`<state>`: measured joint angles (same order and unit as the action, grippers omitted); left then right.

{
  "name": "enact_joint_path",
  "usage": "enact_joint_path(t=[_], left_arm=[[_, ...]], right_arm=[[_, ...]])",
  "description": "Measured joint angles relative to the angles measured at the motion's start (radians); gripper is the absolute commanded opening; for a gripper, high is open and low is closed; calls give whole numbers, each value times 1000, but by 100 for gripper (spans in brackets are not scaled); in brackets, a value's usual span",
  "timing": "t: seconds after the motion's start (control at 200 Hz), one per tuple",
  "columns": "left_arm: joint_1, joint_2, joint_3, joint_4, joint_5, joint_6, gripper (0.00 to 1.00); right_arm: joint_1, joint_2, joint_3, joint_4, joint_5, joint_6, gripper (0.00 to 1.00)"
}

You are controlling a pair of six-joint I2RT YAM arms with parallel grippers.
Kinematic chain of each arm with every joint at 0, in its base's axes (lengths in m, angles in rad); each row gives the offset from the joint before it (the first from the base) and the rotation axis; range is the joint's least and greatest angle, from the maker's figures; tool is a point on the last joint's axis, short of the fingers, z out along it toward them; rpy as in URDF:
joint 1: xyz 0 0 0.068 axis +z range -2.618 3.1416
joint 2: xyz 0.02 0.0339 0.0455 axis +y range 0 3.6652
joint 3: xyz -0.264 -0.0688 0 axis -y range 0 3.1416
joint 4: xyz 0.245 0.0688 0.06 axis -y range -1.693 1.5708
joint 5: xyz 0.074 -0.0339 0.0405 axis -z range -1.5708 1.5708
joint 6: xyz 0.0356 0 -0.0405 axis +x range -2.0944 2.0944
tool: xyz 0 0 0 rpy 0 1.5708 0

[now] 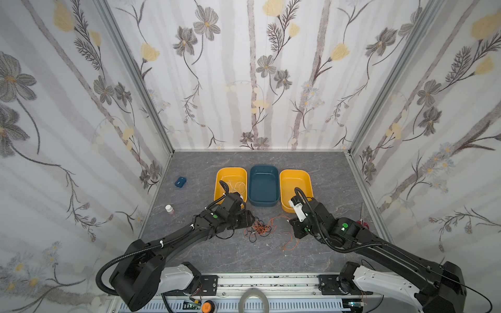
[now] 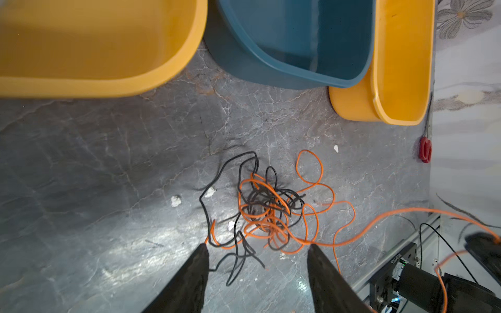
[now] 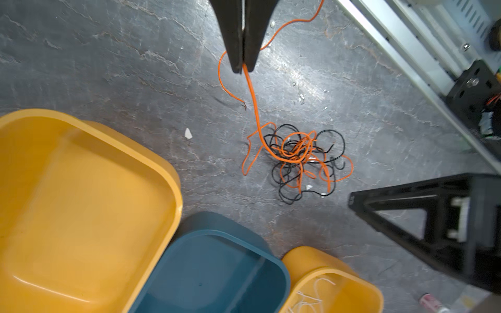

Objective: Untangle the cables

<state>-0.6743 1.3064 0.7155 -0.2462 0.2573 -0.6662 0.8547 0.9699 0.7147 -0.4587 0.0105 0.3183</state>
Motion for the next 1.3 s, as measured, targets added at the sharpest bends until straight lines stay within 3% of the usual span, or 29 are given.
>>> enact_joint_path(t=[0.24, 0.375, 0.54, 0.685, 0.749, 1.034, 1.299], left_arm=[[-27, 186, 86, 36, 66, 57, 63], [-61, 258, 121, 46, 89, 66, 47], [-88, 335, 135, 43, 78, 64, 35], [-92, 353, 135, 42, 47, 54, 10], [-92, 352, 135, 38, 19, 42, 5], [-59, 244, 85, -3, -122, -29, 4], [6, 55, -37, -4, -198, -122, 7]], right_arm=[[12, -52, -37, 39, -56, -17, 0], [16, -45, -44, 39, -56, -17, 0], [19, -44, -45, 39, -50, -18, 0], [19, -68, -38, 29, -29, -21, 0], [19, -93, -35, 27, -19, -22, 0], [19, -221, -34, -11, 70, -32, 0], [18, -230, -3, -71, 185, -31, 0]])
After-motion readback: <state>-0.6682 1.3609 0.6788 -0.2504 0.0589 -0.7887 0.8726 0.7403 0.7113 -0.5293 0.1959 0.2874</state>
